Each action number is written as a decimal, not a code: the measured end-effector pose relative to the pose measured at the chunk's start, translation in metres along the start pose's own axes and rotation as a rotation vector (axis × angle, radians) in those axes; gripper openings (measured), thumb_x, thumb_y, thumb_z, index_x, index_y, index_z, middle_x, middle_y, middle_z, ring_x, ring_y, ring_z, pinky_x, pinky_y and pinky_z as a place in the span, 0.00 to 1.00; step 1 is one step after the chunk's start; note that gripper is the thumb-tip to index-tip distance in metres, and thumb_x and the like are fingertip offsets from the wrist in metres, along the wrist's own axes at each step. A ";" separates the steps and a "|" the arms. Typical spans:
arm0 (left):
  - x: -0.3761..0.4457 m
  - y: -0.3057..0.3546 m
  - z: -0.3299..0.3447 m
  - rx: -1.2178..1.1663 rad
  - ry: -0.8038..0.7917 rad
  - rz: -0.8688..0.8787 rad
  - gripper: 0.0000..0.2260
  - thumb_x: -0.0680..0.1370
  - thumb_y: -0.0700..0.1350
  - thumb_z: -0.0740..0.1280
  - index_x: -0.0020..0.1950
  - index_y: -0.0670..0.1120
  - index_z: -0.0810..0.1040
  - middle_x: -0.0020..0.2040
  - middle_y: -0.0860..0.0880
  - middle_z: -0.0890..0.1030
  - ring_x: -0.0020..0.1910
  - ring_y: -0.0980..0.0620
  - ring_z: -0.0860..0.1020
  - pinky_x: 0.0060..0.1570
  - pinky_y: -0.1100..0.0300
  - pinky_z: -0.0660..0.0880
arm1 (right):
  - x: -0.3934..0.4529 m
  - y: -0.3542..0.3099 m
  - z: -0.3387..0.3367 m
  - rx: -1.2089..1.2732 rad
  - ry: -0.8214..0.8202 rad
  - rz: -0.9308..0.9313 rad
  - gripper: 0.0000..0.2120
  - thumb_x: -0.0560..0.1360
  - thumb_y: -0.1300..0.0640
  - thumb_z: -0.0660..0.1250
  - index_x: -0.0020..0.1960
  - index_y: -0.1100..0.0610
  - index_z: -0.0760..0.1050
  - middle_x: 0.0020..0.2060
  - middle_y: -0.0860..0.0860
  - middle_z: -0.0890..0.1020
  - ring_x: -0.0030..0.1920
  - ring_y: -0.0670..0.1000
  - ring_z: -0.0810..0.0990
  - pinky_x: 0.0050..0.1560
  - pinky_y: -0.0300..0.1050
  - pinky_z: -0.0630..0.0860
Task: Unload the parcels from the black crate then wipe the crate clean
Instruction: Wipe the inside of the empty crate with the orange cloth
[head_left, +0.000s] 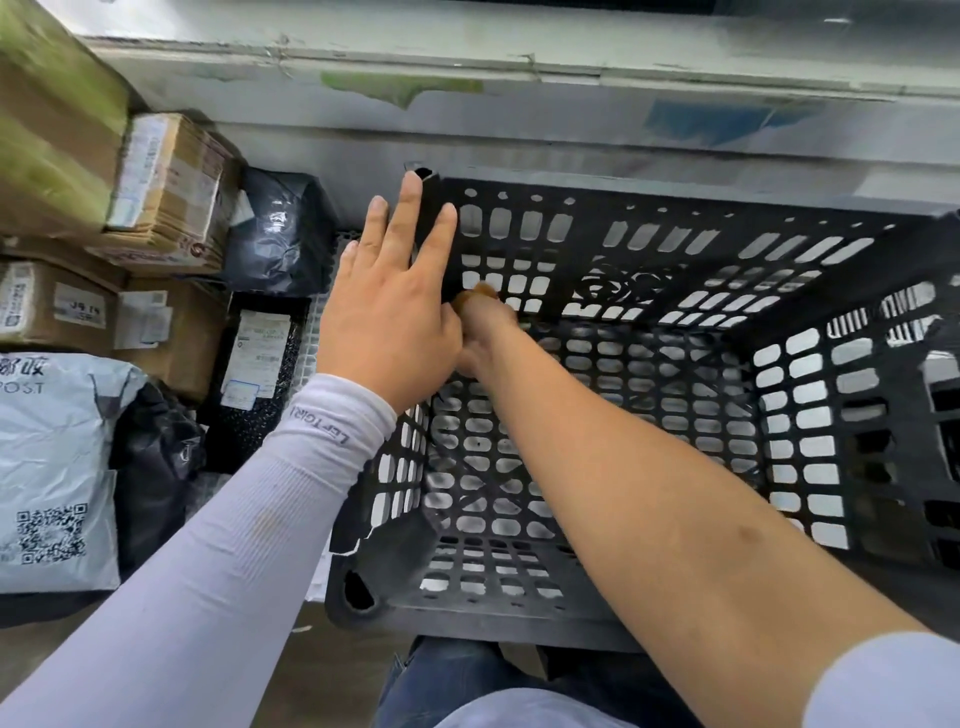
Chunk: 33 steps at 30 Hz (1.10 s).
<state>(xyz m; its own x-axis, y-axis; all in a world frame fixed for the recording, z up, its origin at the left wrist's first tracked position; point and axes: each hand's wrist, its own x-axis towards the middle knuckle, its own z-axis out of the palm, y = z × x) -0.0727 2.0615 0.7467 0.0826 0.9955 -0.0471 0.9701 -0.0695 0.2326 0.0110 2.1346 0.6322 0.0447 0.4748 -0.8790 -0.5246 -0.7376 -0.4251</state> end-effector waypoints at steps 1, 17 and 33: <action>0.000 0.000 0.000 -0.002 -0.001 -0.001 0.35 0.81 0.47 0.63 0.85 0.51 0.50 0.85 0.47 0.40 0.84 0.41 0.44 0.81 0.41 0.50 | 0.000 0.001 0.002 0.086 -0.026 0.058 0.15 0.81 0.59 0.61 0.67 0.54 0.72 0.63 0.56 0.81 0.49 0.57 0.84 0.38 0.47 0.80; 0.000 0.002 -0.001 0.005 0.030 0.004 0.35 0.80 0.44 0.64 0.85 0.48 0.53 0.85 0.47 0.44 0.83 0.40 0.48 0.80 0.41 0.53 | -0.016 -0.075 -0.080 0.568 0.069 0.150 0.21 0.85 0.62 0.57 0.77 0.61 0.66 0.77 0.61 0.66 0.77 0.65 0.63 0.72 0.62 0.68; 0.000 0.012 0.000 0.293 0.050 0.003 0.40 0.79 0.53 0.67 0.85 0.54 0.48 0.85 0.42 0.43 0.84 0.41 0.45 0.80 0.38 0.46 | -0.013 -0.162 -0.221 0.685 0.259 -0.044 0.20 0.84 0.61 0.56 0.75 0.58 0.68 0.68 0.58 0.72 0.70 0.60 0.72 0.61 0.56 0.76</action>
<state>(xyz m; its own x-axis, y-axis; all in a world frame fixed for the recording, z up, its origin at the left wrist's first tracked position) -0.0613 2.0607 0.7493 0.0816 0.9967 0.0025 0.9950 -0.0813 -0.0583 0.2834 2.1419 0.6650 0.2330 0.3062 -0.9230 -0.9277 -0.2147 -0.3054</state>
